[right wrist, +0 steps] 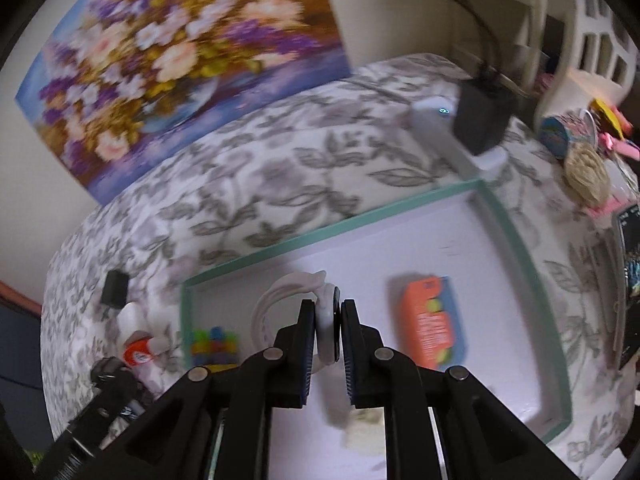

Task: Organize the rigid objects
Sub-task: 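Carry the black car and white headband into the tray and release both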

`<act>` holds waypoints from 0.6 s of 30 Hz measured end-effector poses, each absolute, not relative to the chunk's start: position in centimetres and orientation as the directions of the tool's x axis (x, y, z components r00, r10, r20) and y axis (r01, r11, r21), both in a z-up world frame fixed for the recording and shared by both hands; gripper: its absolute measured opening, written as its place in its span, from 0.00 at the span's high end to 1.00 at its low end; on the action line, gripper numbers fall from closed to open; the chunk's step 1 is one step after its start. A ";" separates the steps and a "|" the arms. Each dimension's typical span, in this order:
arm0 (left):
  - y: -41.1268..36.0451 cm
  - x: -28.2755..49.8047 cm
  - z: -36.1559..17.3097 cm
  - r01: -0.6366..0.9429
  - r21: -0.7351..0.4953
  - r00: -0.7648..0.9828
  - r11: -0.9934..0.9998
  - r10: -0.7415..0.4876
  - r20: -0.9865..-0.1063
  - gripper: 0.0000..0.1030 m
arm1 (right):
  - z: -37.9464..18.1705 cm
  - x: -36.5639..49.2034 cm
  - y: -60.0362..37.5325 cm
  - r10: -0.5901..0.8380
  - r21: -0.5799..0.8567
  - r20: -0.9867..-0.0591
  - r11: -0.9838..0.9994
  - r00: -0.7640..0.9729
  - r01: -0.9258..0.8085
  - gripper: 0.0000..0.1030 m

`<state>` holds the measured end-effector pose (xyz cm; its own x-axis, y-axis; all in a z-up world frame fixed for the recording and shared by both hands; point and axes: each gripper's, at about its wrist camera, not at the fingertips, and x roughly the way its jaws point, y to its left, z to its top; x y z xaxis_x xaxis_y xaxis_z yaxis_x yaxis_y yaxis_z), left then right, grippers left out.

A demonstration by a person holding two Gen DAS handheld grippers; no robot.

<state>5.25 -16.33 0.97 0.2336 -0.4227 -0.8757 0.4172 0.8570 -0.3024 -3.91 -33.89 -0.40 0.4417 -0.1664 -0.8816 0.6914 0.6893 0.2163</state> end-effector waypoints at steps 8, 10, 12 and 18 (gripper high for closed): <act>-20.2 3.4 -1.2 0.484 -0.307 0.166 0.819 -0.430 -0.887 0.69 | -1.6 -5.7 -36.6 -0.164 0.207 -0.901 0.652 0.401 0.730 0.86; -20.5 3.3 -1.5 0.490 -0.296 0.162 0.820 -0.419 -0.893 0.69 | -2.0 -5.9 -36.9 -0.153 0.211 -0.906 0.645 0.395 0.735 0.86; -20.5 3.1 -1.7 0.496 -0.282 0.161 0.821 -0.406 -0.900 0.69 | -2.5 -5.9 -37.0 -0.140 0.215 -0.912 0.638 0.386 0.739 0.86; -20.4 3.3 -1.9 0.498 -0.277 0.147 0.822 -0.395 -0.907 0.63 | -2.8 -5.6 -36.7 -0.128 0.210 -0.917 0.650 0.377 0.730 0.84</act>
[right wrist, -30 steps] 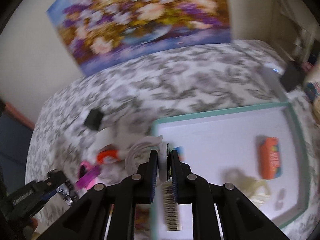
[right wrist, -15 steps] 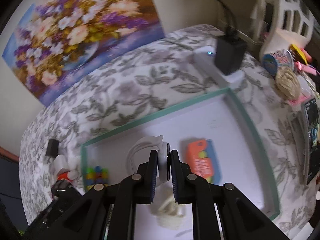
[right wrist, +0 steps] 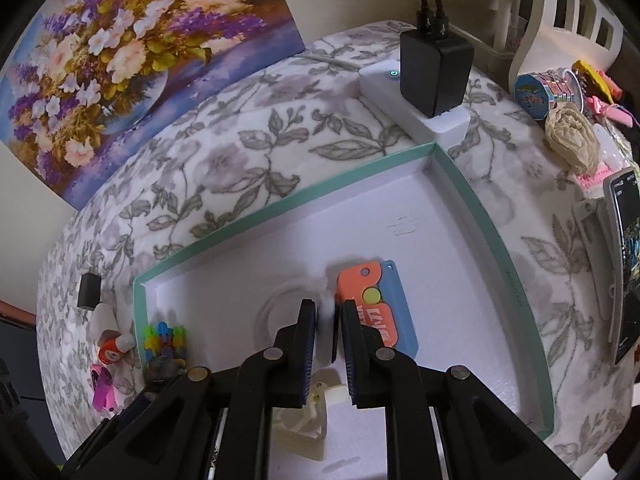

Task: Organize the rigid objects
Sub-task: 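Carry the black car and white headband into the tray and release both, then move both tools back over the remaining toy pile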

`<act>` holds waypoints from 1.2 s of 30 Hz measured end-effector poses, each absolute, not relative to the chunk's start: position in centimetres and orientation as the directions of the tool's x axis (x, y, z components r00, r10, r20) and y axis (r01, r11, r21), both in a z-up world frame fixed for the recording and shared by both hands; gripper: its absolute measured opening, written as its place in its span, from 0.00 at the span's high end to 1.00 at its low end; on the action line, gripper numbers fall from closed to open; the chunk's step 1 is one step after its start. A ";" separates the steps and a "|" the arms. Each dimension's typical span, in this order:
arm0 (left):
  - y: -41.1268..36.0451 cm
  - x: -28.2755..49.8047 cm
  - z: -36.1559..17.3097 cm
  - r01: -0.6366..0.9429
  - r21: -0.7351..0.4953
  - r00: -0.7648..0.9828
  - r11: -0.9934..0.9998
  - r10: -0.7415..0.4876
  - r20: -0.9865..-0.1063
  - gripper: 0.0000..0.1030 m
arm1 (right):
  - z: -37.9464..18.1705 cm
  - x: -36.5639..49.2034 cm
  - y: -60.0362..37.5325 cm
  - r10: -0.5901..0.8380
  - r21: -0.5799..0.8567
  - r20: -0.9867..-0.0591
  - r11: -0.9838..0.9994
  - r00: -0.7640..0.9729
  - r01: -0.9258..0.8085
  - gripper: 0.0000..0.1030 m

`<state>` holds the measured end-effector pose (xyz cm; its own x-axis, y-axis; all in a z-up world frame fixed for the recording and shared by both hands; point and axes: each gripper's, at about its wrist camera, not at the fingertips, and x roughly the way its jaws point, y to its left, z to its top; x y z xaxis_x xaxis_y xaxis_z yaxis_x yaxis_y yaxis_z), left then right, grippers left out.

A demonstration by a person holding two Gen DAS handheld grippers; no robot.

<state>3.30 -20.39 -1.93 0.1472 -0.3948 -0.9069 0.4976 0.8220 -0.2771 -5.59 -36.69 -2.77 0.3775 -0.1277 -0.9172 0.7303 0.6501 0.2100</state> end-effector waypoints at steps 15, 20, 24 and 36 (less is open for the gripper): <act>-15.0 6.4 0.7 0.353 -0.264 0.246 0.897 -0.362 -0.899 0.39 | 0.3 -4.8 -33.8 -0.188 0.155 -0.896 0.717 0.403 0.679 0.83; -10.5 8.5 0.8 0.222 -0.256 0.283 0.941 -0.313 -0.907 0.35 | -0.3 -4.0 -32.7 -0.180 0.133 -0.906 0.739 0.384 0.660 0.83; -6.8 9.9 0.7 0.100 -0.230 0.312 0.968 -0.250 -0.917 0.22 | -0.3 -3.3 -31.5 -0.193 0.107 -0.906 0.757 0.378 0.644 0.64; 1.5 11.7 0.3 -0.159 -0.198 0.311 0.967 -0.141 -0.940 0.12 | -0.3 -0.1 -24.3 -0.168 0.051 -0.903 0.872 0.395 0.487 0.24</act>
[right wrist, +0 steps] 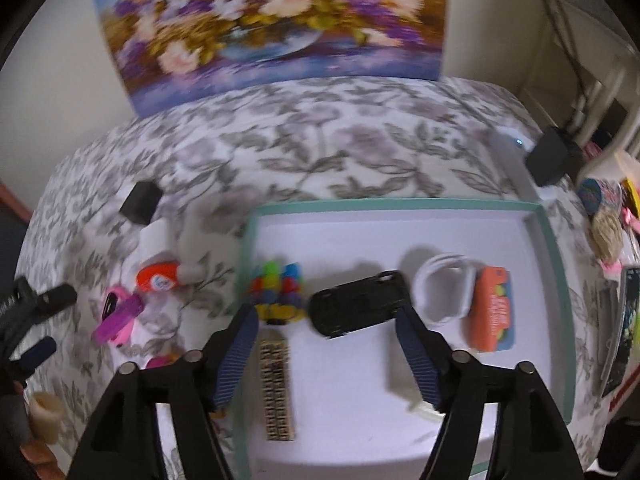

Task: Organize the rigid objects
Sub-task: 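Move both tools back over the remaining toy pile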

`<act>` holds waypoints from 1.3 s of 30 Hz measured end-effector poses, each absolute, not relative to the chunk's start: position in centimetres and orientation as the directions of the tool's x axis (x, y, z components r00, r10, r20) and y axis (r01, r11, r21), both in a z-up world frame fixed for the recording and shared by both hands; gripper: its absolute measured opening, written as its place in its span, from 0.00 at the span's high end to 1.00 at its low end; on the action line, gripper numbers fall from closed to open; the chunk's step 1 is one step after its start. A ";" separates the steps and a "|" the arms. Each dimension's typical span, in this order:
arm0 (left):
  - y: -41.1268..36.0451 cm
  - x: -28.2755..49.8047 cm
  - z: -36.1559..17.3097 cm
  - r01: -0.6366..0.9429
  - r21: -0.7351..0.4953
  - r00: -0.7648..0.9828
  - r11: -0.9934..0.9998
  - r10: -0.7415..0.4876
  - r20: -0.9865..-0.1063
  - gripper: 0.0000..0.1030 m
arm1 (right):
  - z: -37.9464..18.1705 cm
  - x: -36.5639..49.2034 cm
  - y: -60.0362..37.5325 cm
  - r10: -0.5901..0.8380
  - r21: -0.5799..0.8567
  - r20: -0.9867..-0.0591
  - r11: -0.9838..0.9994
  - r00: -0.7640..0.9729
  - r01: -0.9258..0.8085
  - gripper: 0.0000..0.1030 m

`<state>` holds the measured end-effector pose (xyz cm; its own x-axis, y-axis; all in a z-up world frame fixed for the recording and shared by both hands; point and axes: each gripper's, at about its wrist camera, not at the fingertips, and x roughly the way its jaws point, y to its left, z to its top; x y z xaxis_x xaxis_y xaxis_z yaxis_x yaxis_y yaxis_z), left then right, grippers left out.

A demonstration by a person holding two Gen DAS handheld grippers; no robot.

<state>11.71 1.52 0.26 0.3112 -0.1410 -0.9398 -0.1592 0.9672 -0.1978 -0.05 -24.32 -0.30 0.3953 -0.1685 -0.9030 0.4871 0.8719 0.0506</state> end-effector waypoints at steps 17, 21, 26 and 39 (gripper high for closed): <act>8.1 12.6 1.9 -0.284 -0.103 0.380 0.953 0.013 -0.925 0.12 | -0.7 2.0 -18.3 -0.031 0.174 -0.890 0.900 0.456 0.401 0.06; 8.8 12.6 1.9 -0.296 -0.145 0.378 0.944 -0.023 -0.925 0.12 | -1.0 2.5 -17.0 -0.014 0.173 -0.891 0.914 0.453 0.367 0.06; 8.5 12.6 1.5 -0.288 -0.158 0.364 0.944 -0.045 -0.930 0.12 | -1.6 2.8 -15.9 0.002 0.165 -0.899 0.928 0.437 0.335 0.06; 6.1 13.2 -1.7 -0.232 -0.150 0.258 0.961 -0.087 -0.962 0.12 | -4.1 3.4 -14.1 0.008 0.126 -0.928 0.948 0.371 0.294 0.06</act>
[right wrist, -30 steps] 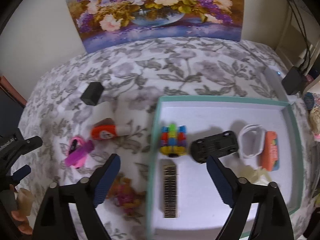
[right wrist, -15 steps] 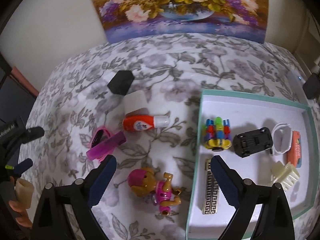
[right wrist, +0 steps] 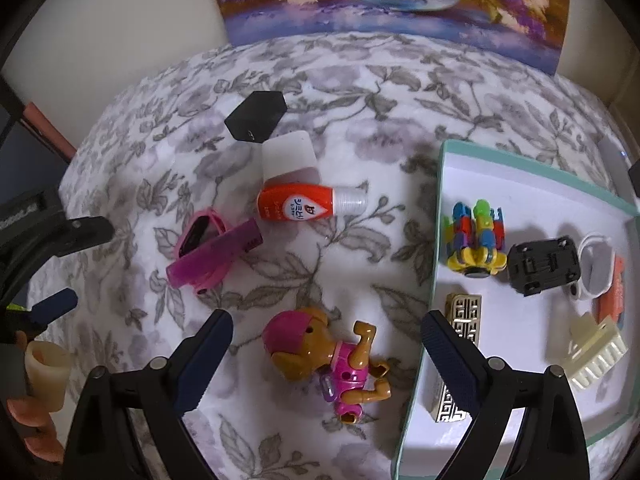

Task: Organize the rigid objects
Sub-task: 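Move both tools back over the remaining toy pile, then grasp the pink watch with the left tool while the right tool grasps the pink-haired doll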

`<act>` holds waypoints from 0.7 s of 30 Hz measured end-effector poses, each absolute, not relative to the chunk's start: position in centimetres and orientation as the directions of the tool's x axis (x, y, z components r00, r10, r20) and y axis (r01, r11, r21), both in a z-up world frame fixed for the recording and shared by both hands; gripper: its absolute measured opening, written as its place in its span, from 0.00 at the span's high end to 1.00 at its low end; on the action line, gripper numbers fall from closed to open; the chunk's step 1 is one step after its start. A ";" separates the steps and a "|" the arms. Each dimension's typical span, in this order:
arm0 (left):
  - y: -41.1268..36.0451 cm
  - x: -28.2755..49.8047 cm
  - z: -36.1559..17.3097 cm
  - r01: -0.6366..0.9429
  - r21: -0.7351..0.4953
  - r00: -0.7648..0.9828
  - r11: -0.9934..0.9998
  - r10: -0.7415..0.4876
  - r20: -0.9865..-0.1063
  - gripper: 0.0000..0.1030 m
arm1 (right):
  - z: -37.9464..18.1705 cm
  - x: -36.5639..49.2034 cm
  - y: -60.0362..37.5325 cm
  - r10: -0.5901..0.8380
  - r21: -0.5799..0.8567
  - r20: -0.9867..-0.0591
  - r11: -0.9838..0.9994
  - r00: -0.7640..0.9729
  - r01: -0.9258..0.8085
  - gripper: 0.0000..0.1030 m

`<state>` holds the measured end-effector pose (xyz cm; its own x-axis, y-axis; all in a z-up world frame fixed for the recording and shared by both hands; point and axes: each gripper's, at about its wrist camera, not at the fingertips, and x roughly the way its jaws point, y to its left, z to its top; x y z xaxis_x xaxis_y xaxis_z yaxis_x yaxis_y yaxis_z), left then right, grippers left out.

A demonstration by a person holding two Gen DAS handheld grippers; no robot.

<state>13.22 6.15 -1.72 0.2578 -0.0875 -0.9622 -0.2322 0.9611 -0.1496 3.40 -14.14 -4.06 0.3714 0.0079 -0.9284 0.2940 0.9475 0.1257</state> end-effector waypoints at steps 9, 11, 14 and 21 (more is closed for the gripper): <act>5.5 13.2 -2.1 -0.218 -0.146 0.242 0.965 -0.091 -0.966 0.12 | -4.7 3.6 -13.1 0.031 0.131 -0.934 0.957 0.355 0.260 0.09; 5.4 13.2 -2.3 -0.218 -0.146 0.237 0.965 -0.093 -0.967 0.12 | -5.0 3.6 -13.0 0.034 0.130 -0.937 0.957 0.349 0.258 0.12; 5.2 13.2 -2.4 -0.214 -0.145 0.233 0.966 -0.094 -0.968 0.12 | -5.6 3.7 -12.8 0.039 0.128 -0.944 0.959 0.327 0.255 0.20; 4.8 13.3 -2.4 -0.195 -0.142 0.231 0.970 -0.096 -0.968 0.12 | -6.5 3.6 -12.8 0.042 0.124 -0.951 0.959 0.306 0.254 0.36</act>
